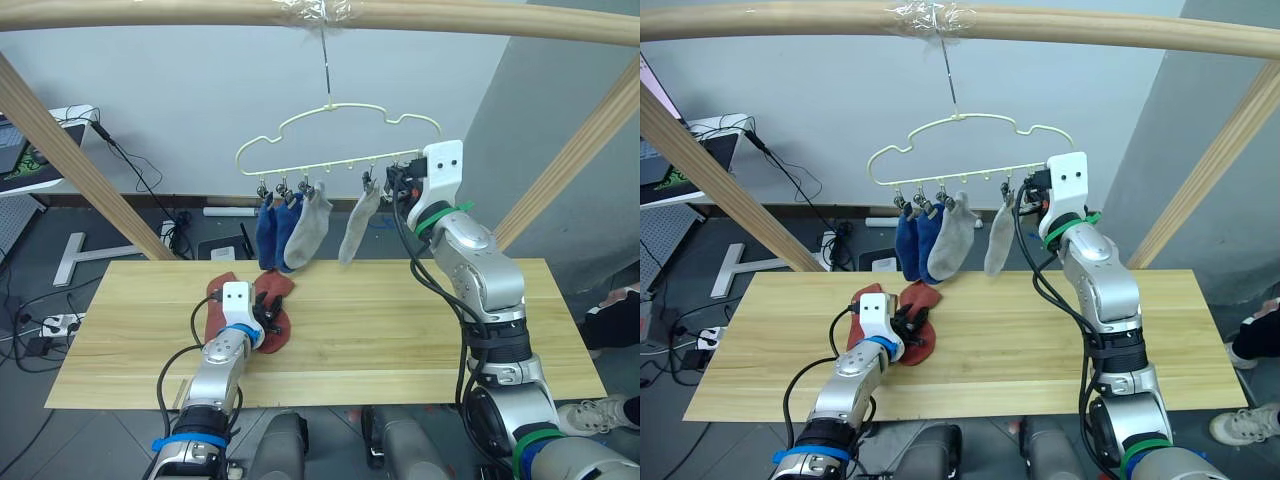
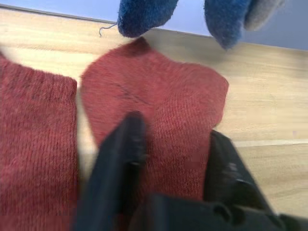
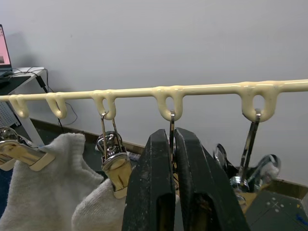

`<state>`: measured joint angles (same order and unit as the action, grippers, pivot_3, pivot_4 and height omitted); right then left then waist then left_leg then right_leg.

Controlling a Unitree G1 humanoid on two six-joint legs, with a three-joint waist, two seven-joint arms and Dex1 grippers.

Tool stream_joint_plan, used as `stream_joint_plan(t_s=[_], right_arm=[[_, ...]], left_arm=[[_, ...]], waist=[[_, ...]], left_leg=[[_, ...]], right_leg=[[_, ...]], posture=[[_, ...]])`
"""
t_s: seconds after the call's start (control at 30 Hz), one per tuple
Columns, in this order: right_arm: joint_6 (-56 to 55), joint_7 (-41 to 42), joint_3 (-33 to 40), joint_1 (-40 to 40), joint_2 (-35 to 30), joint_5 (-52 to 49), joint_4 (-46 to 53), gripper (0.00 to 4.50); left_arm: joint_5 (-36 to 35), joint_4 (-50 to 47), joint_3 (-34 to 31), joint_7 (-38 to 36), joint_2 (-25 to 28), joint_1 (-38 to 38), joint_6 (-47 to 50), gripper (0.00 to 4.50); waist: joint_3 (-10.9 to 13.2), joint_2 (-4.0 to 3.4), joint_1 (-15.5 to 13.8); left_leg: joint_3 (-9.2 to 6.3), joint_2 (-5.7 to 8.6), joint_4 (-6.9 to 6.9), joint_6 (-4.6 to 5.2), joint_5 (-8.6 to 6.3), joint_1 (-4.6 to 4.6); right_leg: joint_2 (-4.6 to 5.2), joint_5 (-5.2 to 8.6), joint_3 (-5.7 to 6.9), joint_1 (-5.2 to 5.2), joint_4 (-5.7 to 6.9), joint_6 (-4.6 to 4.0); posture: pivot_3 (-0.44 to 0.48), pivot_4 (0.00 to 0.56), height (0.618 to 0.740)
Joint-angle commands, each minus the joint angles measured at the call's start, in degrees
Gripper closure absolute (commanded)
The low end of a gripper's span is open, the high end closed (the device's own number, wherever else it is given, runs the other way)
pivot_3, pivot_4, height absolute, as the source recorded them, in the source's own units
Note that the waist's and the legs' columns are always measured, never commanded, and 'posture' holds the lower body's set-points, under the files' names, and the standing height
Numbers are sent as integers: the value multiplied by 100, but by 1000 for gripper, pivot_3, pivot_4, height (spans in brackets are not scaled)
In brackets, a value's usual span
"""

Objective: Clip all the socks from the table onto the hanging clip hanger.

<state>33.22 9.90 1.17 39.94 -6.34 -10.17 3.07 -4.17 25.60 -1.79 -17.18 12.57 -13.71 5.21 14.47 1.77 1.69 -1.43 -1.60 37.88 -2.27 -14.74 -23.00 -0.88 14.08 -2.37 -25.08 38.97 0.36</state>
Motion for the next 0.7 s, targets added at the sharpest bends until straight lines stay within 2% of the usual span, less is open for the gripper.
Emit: stream_joint_plan(t_s=[0.03, 0.1, 0.13, 0.33, 0.47, 0.7], right_arm=[[-50, -8, 116, 96, -44, -55, 193, 4500], [-63, 11, 130, 150, -57, -76, 138, 4500], [-46, 27, 151, 180, -70, -99, 125, 4500], [617, 54, 552, 355, -87, -547, 63, 4500], [1807, 22, 1191, 689, -128, -1316, -67, 4500], [3131, -403, 2056, 1089, -9, -2167, -335, 4500]], left_arm=[[125, 7, 211, -127, -7, 191, 151, 3806], [93, -111, 224, -173, -47, 217, 161, 4384], [55, -249, 264, -258, -74, 255, 143, 4479], [-228, -1254, 548, -874, -201, 510, 34, 4479], [-485, -2441, 969, -1491, -255, 557, -206, 4479], [-353, -2918, 1280, -1654, -284, 204, -542, 4479]], waist=[[0, 0, 1], [0, 0, 2], [0, 0, 1], [0, 0, 0], [1, 1, -11], [1, 0, 3]], left_leg=[[0, 0, 0, 0, 0, 0], [0, 0, 0, 0, 0, 0], [0, 0, 0, 0, 0, 1], [0, 0, -1, 0, 0, -3], [-3, -2, -1, 0, 0, -8], [4, -1, -1, 1, 0, -5]], right_leg=[[0, 1, 1, 0, 0, 1], [0, 2, 2, 1, 0, 3], [0, 2, 2, 1, 0, 3], [0, 3, 0, -1, -3, 4], [0, 1, 4, -3, -3, 1], [-3, 3, -2, 1, -5, 4]], posture=[[27, 247, 740], [27, 248, 740], [27, 248, 740], [23, 248, 740], [17, 248, 740], [-1, 246, 740]])
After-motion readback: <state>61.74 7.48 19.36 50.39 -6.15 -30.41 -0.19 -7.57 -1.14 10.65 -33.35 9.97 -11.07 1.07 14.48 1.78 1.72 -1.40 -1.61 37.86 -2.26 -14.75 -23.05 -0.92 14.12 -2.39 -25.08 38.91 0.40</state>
